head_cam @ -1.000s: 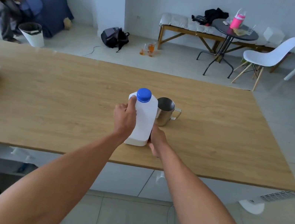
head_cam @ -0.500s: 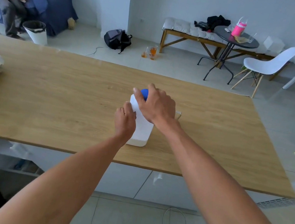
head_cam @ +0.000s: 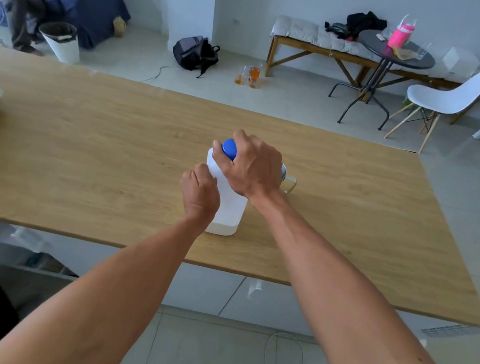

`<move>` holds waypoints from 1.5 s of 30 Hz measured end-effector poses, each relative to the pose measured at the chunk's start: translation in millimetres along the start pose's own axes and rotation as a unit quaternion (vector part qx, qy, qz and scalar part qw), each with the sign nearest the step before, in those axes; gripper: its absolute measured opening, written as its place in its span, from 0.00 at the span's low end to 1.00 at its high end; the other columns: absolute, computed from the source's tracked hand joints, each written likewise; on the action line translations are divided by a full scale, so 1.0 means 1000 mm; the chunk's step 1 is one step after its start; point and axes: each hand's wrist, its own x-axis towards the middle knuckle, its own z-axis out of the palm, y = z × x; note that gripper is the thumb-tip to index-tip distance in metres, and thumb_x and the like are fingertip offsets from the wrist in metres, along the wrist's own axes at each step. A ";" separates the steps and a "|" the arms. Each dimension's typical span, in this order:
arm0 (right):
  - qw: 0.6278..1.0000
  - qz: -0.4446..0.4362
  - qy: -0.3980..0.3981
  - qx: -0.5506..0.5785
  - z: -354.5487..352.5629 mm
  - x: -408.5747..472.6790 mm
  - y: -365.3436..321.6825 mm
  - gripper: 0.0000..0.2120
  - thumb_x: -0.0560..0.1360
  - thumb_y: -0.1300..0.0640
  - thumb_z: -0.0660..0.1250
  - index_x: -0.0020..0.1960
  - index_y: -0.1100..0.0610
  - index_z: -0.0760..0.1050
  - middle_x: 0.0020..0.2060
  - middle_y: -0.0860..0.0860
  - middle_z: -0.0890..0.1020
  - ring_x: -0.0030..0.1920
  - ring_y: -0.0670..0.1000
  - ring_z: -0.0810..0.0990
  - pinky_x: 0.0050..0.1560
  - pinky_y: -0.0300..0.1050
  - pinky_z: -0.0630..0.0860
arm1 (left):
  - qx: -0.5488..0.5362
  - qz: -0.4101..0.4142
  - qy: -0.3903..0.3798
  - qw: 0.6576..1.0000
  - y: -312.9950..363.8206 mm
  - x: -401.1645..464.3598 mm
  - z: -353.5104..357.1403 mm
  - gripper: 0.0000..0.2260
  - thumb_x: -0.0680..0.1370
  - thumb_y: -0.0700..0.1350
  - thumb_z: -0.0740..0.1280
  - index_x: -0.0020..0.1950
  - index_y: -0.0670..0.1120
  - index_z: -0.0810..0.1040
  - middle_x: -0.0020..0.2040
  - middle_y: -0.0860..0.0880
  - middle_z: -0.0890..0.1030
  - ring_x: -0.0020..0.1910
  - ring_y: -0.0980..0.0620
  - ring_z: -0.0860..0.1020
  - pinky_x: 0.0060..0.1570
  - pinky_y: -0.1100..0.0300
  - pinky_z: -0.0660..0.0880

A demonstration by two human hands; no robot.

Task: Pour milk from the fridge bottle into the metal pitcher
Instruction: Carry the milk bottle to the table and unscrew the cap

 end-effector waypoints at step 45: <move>0.961 -0.174 -0.184 0.113 -0.023 0.019 0.029 0.18 0.79 0.48 0.56 0.48 0.61 0.76 0.42 0.52 0.74 0.44 0.54 0.71 0.44 0.48 0.72 | 0.005 0.034 0.036 0.999 0.006 -0.001 0.004 0.21 0.81 0.32 0.55 0.30 0.47 0.57 0.25 0.55 0.60 0.23 0.57 0.60 0.25 0.62 0.56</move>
